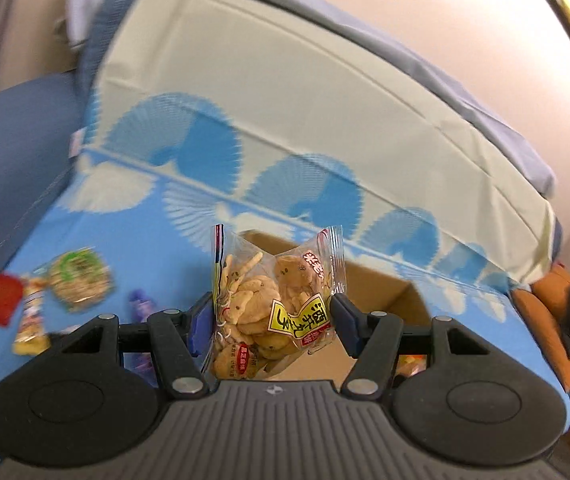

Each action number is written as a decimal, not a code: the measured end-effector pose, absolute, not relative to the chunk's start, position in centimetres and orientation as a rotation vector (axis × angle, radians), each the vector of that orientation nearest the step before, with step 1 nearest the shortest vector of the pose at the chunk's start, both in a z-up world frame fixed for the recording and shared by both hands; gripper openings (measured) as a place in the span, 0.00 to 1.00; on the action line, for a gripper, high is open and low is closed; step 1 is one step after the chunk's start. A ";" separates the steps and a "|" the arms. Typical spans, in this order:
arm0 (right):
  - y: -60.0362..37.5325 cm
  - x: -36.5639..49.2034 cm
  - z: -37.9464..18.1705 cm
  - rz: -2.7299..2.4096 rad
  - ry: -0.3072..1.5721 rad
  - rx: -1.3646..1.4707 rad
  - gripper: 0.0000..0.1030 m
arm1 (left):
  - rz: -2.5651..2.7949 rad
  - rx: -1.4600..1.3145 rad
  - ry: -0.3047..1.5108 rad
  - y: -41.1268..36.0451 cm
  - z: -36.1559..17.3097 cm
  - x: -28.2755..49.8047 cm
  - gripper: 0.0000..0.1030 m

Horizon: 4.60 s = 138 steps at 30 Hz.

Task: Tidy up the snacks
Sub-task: 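Carry the cookie bag and candy over the box and release both, then move both tools toward the chocolate bars and yellow snack, then grasp the dark chocolate bar with the right tool while the left tool approaches the yellow snack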

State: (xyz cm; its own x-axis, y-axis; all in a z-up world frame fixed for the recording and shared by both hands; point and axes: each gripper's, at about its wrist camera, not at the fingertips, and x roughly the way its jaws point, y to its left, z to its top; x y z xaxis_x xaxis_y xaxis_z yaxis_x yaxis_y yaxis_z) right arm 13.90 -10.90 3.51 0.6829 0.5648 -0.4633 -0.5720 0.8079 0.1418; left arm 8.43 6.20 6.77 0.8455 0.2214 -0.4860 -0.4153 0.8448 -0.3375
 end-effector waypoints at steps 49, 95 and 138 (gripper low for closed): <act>-4.4 5.0 1.6 0.767 0.286 -0.232 0.46 | 0.391 -0.439 0.507 19.5 -2.8 -11.3 0.16; 10.0 8.2 -8.7 0.923 0.745 -0.461 0.41 | 0.474 -0.400 0.724 25.1 -6.8 1.1 0.16; -1.1 0.6 -7.4 0.951 0.840 -0.364 0.42 | 0.435 -0.540 0.820 20.3 -7.0 -8.8 0.02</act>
